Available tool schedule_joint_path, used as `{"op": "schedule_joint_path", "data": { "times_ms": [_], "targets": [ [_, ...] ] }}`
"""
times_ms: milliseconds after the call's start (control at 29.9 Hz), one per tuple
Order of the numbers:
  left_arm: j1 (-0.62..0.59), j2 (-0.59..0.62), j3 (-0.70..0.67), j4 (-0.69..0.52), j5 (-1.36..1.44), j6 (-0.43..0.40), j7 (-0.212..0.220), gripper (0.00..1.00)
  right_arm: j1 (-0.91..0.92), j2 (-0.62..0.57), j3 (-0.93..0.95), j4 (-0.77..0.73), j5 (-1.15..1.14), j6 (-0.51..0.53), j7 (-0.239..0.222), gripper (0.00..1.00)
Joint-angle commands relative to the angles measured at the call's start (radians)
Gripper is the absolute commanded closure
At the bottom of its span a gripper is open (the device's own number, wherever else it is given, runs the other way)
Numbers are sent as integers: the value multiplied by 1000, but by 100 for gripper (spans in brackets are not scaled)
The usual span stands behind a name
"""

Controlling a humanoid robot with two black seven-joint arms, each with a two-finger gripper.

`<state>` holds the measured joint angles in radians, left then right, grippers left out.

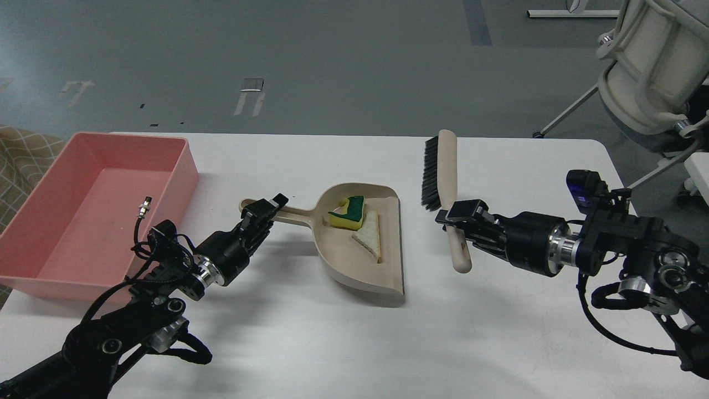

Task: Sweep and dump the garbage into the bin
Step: 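Sweep again with the brush, pushing debris deeper into the dustpan, then lift the dustpan with the left gripper and tip it over the pink bin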

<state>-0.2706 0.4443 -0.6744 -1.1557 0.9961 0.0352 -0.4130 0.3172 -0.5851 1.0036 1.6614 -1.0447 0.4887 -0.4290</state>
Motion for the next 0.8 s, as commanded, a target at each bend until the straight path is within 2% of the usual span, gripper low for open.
{"op": "schedule_joint_path", "data": {
  "times_ms": [0,134,401,769],
  "targets": [
    [-2,1,-5,-4,-1,0,-3,100,-29,-61,1,-2,-6,0,0,100],
    [-13,8,-10,-7,-33,-1,-6,100,-47,-130,0,-2,-5,0,1,100],
    [2,54,-109,-93,-86,-9,-12,100,-70,-141,1,-3,-5,0,4,100],
    [10,276,-182,-165,-128,-49,-20,100,-75,-134,3,-12,-8,0,4,100]
  ]
}}
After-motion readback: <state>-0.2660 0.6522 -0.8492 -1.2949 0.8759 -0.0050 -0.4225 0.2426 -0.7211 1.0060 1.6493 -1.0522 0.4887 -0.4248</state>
